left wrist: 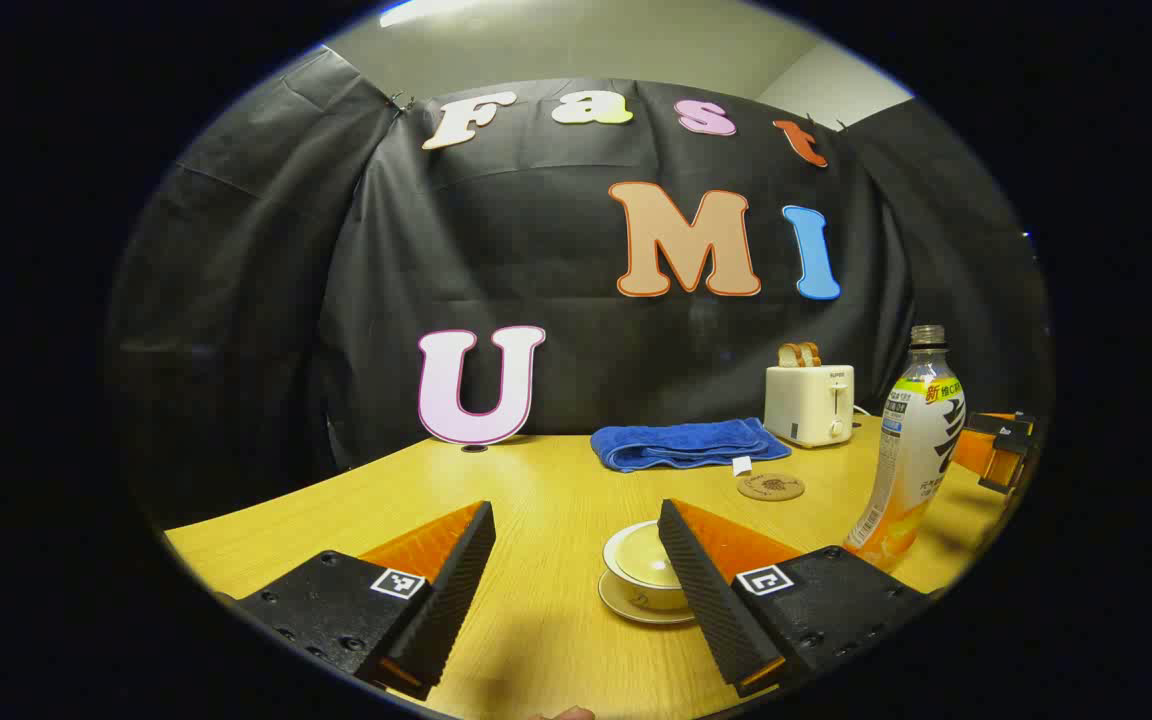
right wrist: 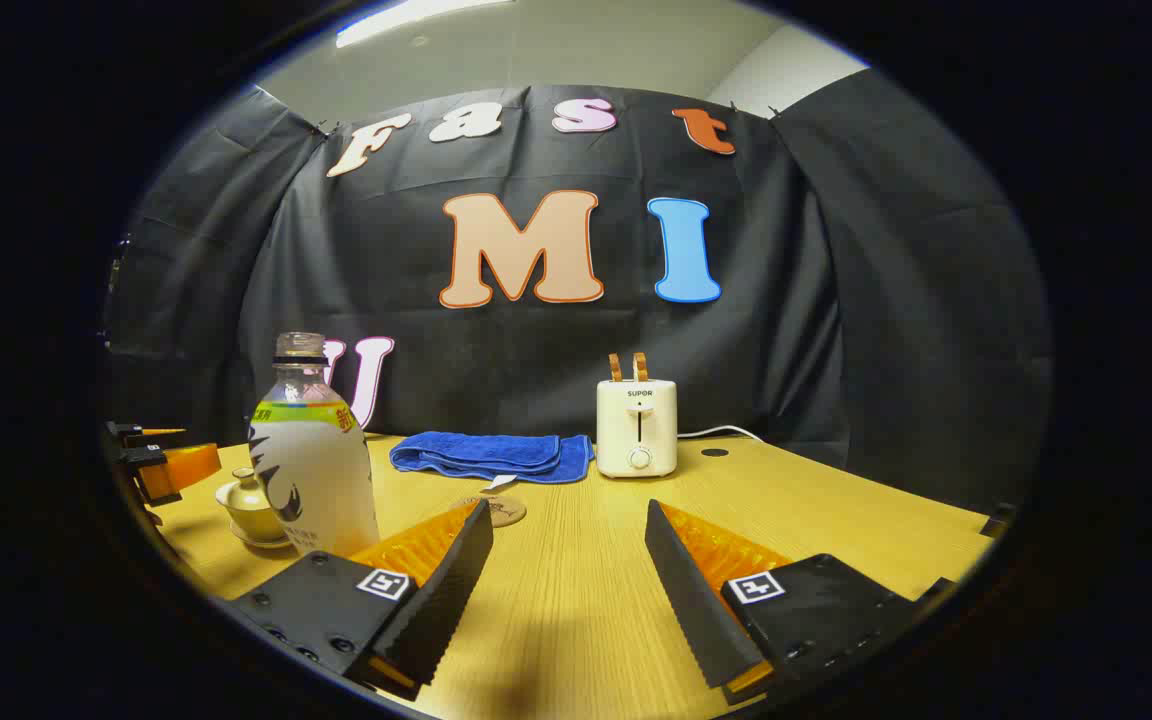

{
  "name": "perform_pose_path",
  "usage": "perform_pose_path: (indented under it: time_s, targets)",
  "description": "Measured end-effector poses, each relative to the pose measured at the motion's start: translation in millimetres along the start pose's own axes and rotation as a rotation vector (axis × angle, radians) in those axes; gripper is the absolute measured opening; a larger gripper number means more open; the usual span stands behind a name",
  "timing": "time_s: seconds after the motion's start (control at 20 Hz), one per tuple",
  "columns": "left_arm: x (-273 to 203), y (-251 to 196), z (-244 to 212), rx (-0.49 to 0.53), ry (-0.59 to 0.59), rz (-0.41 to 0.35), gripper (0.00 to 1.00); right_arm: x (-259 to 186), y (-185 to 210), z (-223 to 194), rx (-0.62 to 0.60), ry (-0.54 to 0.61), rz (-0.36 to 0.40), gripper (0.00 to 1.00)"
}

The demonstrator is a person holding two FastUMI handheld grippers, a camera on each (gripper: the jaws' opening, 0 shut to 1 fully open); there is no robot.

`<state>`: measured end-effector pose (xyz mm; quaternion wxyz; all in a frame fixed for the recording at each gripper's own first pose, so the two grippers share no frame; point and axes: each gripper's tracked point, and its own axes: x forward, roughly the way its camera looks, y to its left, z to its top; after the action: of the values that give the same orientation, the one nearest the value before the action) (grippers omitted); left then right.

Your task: Open the teacup lid with one hand, grasp the water bottle and pour water into the teacup with the other hand; after pouring, place the water bottle on the coaster and then close the teacup lid.

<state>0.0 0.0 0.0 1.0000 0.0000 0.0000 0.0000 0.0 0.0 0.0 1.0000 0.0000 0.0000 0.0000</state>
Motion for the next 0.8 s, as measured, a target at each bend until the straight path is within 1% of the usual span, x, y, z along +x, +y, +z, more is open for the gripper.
perform_pose_path:
  time_s: [0.05,0.8]
  targets:
    - [0.3,0.4,-0.5,0.0,0.0,0.001,0.96,-0.6,0.8,0.3,0.0,0.0,0.002,0.94]
    - [1.2,-1.2,-0.6,-0.001,-0.001,-0.007,0.96,-0.1,0.6,-0.9,0.0,0.0,0.002,0.94]
